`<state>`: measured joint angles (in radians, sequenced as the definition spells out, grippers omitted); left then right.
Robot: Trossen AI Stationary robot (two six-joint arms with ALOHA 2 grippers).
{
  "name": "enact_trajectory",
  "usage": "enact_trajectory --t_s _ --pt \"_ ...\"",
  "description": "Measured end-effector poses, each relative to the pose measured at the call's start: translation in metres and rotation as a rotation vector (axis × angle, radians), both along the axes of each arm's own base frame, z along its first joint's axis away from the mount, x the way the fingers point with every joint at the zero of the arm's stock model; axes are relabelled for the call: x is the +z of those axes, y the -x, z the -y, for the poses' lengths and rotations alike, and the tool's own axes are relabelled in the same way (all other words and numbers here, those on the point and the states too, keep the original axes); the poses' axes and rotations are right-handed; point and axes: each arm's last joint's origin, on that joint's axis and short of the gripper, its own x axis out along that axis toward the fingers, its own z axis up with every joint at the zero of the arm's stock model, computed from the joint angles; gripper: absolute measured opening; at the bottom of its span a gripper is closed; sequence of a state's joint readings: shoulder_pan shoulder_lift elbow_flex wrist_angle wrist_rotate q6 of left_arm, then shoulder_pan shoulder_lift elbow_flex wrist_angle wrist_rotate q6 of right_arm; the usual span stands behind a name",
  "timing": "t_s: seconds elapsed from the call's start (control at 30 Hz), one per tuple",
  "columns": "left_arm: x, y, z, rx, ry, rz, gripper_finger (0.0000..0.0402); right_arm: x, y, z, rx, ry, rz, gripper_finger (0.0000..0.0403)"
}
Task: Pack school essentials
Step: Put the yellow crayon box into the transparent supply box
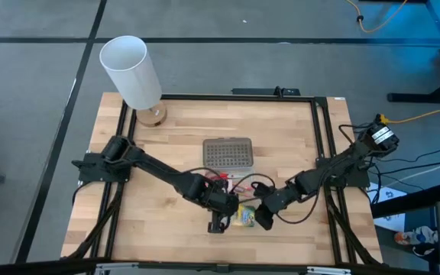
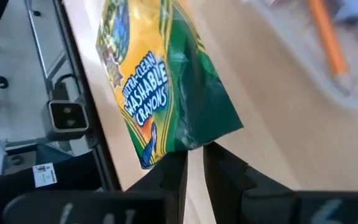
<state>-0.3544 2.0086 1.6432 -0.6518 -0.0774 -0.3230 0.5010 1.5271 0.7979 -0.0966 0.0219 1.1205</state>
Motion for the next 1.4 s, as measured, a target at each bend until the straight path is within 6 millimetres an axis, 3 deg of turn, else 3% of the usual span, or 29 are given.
enact_trajectory --t_s 0.73,1.2,1.4 --pt "0.010 0.004 -0.081 0.064 -0.101 -0.154 0.0003 0.005 -0.024 0.079 -0.053 0.043 0.012 0.0056" --pt "0.010 0.005 -0.089 0.072 -0.036 -0.185 0.0026 0.003 -0.020 0.098 -0.102 0.088 -0.049 0.0056" --pt "0.027 0.013 -0.096 0.091 -0.042 -0.159 0.0051 0.002 -0.019 0.105 -0.119 0.084 -0.085 0.0056"
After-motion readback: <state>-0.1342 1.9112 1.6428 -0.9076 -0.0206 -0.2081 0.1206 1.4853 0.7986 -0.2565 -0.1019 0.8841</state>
